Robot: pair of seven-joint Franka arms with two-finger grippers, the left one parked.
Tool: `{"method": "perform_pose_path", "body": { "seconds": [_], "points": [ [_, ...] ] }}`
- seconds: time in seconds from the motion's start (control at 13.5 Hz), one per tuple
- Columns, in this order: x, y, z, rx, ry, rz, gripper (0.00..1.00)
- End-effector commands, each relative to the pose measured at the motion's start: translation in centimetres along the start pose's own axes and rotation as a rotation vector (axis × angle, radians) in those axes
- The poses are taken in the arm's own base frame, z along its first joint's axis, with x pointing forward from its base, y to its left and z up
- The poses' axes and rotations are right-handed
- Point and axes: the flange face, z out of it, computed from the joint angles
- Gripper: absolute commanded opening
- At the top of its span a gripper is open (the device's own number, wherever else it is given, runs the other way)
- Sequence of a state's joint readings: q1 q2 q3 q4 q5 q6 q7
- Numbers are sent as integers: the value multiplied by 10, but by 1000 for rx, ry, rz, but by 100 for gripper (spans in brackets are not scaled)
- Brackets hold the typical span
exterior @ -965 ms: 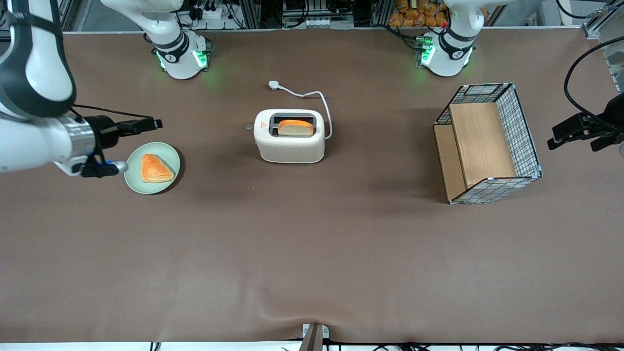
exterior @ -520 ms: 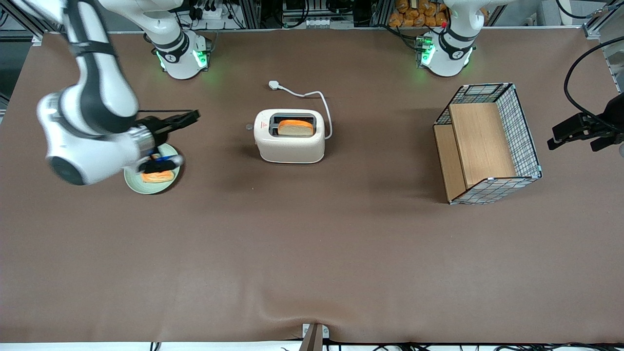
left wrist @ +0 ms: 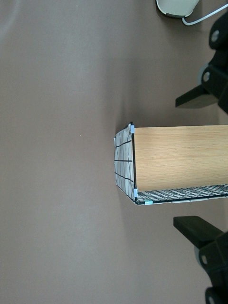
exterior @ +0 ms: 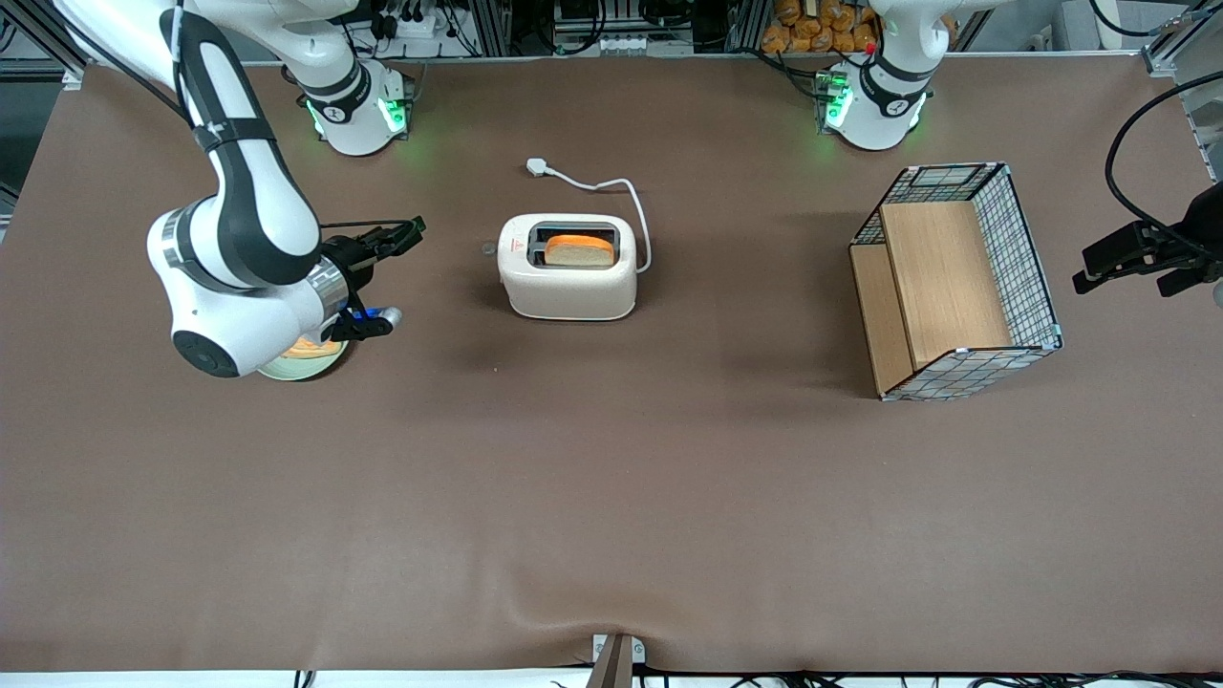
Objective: Press toaster button with right arm
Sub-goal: 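Swing the right gripper over the green plate toward the toaster's side, then align the right gripper with the round button on the toaster's side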
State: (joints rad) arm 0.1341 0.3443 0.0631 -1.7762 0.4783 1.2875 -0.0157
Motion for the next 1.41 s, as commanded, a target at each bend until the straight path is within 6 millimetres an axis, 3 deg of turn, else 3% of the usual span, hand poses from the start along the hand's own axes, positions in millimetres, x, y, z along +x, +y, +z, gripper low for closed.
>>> {"method": "perform_pose_path", "body": {
  "seconds": [0.0,0.37,0.67,0.97,1.34],
  "points": [
    [3,1,5,41,13,6,0],
    [22,-7,35,120,59,13,0],
    [31,-1,56,209,103,49,0],
    [14,-11,62,202,201,47,0],
    [15,-9,72,252,199,64,0]
  ]
}}
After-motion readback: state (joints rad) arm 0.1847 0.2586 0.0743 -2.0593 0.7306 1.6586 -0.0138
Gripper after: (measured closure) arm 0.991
